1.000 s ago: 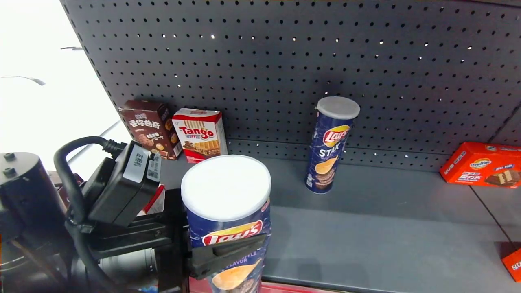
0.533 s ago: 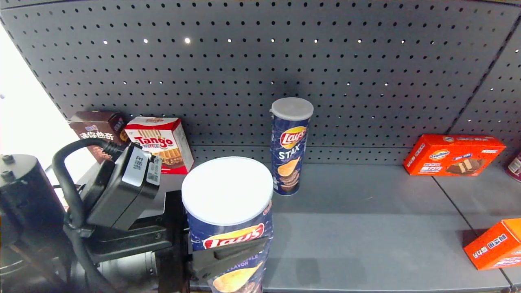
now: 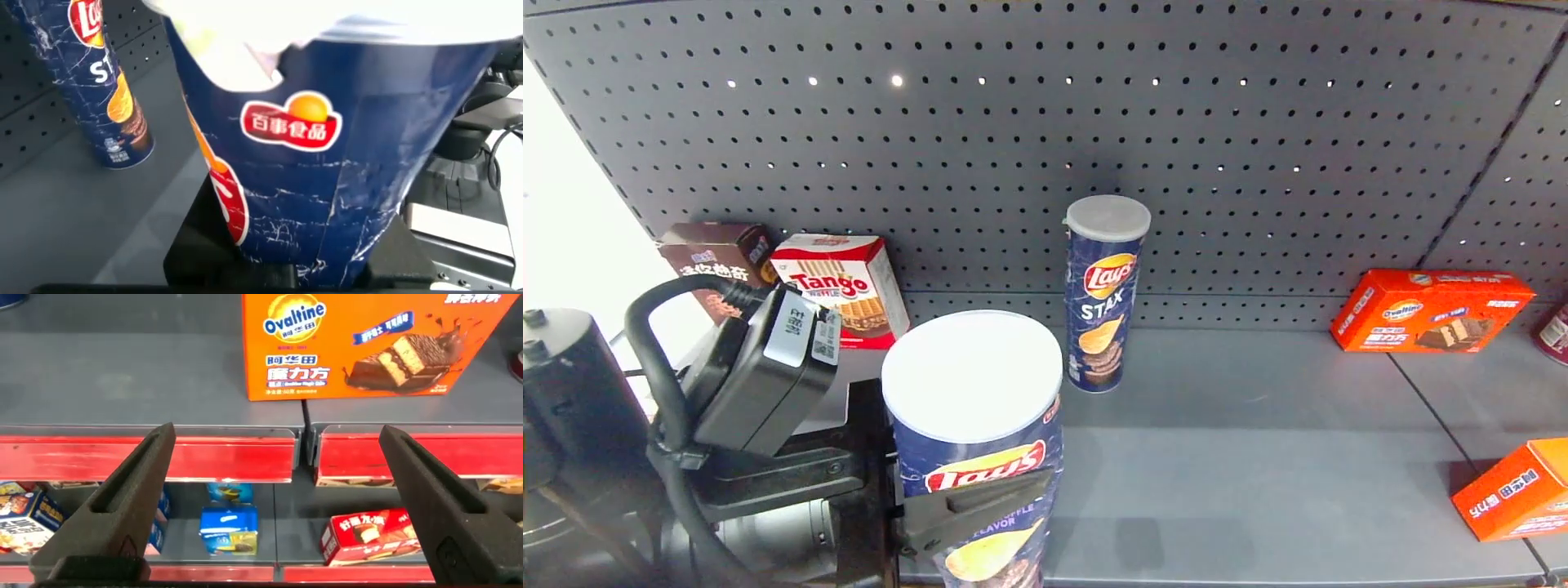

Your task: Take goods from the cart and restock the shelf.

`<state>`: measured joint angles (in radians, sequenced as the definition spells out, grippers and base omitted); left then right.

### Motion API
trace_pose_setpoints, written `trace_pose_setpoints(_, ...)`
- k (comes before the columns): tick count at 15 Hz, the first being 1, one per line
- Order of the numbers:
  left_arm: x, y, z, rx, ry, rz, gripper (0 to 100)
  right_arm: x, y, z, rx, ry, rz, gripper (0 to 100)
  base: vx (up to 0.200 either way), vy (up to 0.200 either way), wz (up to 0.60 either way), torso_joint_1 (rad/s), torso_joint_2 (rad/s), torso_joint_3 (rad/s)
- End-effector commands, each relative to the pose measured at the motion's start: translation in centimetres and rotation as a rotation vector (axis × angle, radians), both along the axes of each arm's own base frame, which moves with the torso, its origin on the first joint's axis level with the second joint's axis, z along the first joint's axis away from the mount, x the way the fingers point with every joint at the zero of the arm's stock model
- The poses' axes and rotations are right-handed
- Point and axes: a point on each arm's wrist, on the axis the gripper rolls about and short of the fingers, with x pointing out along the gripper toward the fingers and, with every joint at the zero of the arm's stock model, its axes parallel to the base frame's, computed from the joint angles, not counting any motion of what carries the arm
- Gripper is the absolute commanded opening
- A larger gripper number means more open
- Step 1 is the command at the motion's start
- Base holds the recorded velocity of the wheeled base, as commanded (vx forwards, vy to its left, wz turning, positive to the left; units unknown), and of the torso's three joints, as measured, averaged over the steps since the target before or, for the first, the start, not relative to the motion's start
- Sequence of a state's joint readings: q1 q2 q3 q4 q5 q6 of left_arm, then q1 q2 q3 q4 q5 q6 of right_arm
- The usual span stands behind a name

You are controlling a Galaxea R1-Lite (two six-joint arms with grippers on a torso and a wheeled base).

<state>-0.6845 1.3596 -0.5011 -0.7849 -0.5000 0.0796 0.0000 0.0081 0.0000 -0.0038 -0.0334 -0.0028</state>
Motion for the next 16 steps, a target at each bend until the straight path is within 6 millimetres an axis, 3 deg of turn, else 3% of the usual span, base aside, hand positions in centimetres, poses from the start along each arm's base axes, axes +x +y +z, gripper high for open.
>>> trace_pose_setpoints(1, 0.2, 0.3, 0.1, -0.002, -0.002, 0.013, 0, 0.0, 0.0, 0.0, 0.0, 0.0, 0.0, 100, 0.0, 0.0, 0.0, 0.0, 0.0, 0.0)
trace_pose_setpoints(7, 0.3, 1.5, 0.7, -0.033, -0.045, 0.057, 0, 0.0, 0.0, 0.0, -0.003, 0.002, 0.007, 100, 0.0, 0.0, 0.0, 0.0, 0.0, 0.0)
trace_pose_setpoints(8, 0.4, 1.4, 1.0, -0.059, -0.076, 0.059, 0, 0.0, 0.0, 3.1, -0.011, -0.024, 0.001, 100, 0.0, 0.0, 0.0, 0.0, 0.0, 0.0)
trace_pose_setpoints(9, 1.1, 0.9, 1.5, -0.076, -0.071, 0.059, 0, 2.8, 0.1, 10.8, 0.038, 0.023, 0.05, 100, 0.0, 0.0, 0.0, 0.0, 0.0, 0.0)
trace_pose_setpoints(11, 1.5, 0.7, 2.0, -0.099, -0.066, 0.062, 0, 2.5, 0.2, 12.0, 0.018, -0.011, 0.158, 100, 0.0, 0.0, 0.0, 0.0, 0.0, 0.0)
trace_pose_setpoints(14, 1.3, 0.7, 1.8, -0.094, -0.059, 0.06, 0, 3.7, 0.5, 13.9, -0.058, 0.0, 0.285, 100, 0.0, 0.0, 0.0, 0.0, 0.0, 0.0)
trace_pose_setpoints(16, 1.3, 0.7, 2.1, -0.103, -0.07, 0.06, 0, 6.1, 1.1, 15.1, -0.061, 0.067, 0.35, 100, 0.0, 0.0, 0.0, 0.0, 0.0, 0.0)
